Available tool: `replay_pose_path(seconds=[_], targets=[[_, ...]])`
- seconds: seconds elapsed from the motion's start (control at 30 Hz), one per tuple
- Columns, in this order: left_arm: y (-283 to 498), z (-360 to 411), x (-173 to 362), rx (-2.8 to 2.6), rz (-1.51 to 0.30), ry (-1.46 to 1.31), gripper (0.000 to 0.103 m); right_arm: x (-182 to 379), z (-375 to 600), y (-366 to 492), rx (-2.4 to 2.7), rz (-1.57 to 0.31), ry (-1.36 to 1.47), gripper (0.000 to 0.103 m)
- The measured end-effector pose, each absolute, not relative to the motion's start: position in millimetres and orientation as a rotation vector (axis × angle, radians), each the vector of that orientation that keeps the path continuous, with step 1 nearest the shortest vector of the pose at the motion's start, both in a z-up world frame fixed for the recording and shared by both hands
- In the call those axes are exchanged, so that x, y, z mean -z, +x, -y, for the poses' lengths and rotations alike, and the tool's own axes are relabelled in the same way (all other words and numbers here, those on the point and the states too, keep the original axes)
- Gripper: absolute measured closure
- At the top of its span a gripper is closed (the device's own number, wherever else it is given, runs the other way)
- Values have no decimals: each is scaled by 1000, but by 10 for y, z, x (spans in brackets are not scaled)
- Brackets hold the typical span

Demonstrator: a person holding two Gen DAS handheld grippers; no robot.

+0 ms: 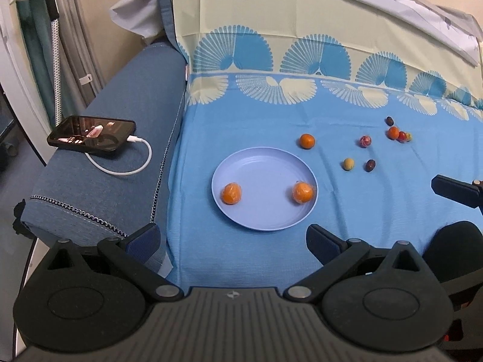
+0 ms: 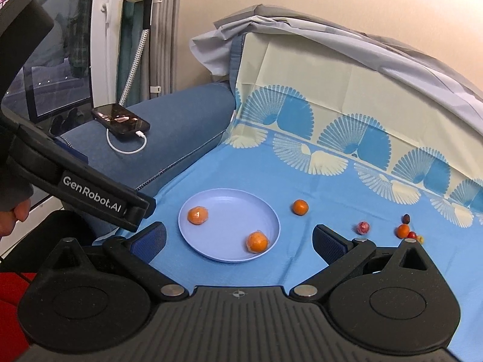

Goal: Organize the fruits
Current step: 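Open both grippers to drop the mandarins onto the lavender plate, then reach both grippers to the red dates and close each on one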

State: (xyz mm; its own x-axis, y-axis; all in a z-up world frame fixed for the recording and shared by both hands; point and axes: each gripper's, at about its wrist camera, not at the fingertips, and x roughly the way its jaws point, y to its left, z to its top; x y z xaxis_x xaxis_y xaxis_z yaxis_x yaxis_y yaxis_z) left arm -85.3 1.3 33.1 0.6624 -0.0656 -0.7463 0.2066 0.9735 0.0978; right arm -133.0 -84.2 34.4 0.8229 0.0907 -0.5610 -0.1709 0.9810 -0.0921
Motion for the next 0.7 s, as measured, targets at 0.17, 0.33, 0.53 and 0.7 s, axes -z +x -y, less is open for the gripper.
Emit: replay_pose_path(seconds=[0.17,0.33,0.53,0.7], targets=[[-831,-22,-321,160,-841,179,0,-348,847,-1325,-137,-594,-140,1],[-809,-22,-289,162,-852,181,0,-312,850,-1290,-145,-610,-134,1],[-762,-3,-242,157,-867,187,0,-244,882,-1253,-148,-634,-113,1],[-682,40,-185,147,-889,198,0,-160,952,-1200,-152,-659,-84,1]])
